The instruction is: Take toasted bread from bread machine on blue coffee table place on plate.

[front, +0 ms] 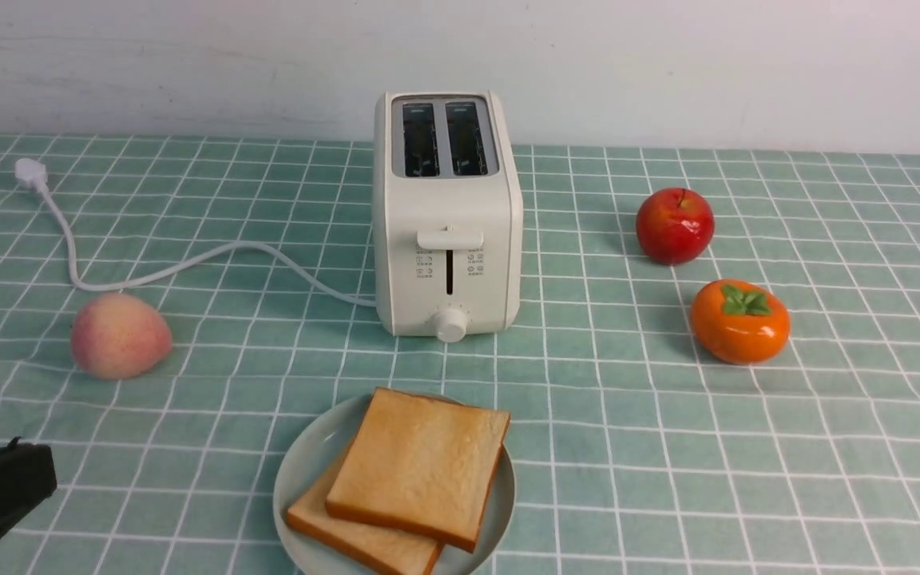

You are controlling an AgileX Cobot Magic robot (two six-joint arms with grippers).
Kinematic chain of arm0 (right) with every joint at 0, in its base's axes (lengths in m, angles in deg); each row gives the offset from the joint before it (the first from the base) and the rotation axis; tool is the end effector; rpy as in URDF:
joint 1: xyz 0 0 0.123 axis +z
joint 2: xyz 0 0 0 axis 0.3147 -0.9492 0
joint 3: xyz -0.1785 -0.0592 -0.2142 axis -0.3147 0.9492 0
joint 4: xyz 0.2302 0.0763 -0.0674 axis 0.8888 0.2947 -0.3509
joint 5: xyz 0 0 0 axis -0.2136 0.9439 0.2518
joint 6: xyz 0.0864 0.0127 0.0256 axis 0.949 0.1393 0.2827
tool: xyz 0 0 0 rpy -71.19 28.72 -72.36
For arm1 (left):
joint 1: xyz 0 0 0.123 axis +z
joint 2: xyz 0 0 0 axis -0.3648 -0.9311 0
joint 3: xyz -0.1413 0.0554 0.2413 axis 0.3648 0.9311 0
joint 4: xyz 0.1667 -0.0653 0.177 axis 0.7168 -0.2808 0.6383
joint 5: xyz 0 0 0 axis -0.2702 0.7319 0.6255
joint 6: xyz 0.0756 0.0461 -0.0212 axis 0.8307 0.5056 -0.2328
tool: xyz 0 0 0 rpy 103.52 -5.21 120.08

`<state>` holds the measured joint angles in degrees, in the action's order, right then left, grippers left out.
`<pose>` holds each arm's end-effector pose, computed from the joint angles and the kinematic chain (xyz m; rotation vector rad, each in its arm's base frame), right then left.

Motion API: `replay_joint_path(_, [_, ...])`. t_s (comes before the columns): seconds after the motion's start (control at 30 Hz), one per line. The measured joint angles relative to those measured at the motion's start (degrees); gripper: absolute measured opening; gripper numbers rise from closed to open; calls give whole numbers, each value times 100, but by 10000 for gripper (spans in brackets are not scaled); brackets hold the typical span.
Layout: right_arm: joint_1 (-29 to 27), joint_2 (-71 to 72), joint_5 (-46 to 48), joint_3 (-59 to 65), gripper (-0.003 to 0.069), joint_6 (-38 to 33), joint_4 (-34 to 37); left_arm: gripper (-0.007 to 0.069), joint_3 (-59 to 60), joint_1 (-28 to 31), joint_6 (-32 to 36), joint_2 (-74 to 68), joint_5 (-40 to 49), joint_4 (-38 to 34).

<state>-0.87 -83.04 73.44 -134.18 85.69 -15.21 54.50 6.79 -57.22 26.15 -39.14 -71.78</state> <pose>0.0571 0.0183 0.4228 -0.0991 1.6619 0.3789 0.0767 -0.0353 0.3118 0.0771 1.9588 -0.5204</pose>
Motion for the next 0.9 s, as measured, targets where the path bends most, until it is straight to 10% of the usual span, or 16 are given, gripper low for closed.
replay_joint_path(0.23, [0,2685,-2252,3233,3,550,-438,-14,5,0,-6,-17,-92,-107])
replay_joint_path(0.9, [0,2467,-2225,3402,70,550,-704,0,5,0,-12,-29,31,-141])
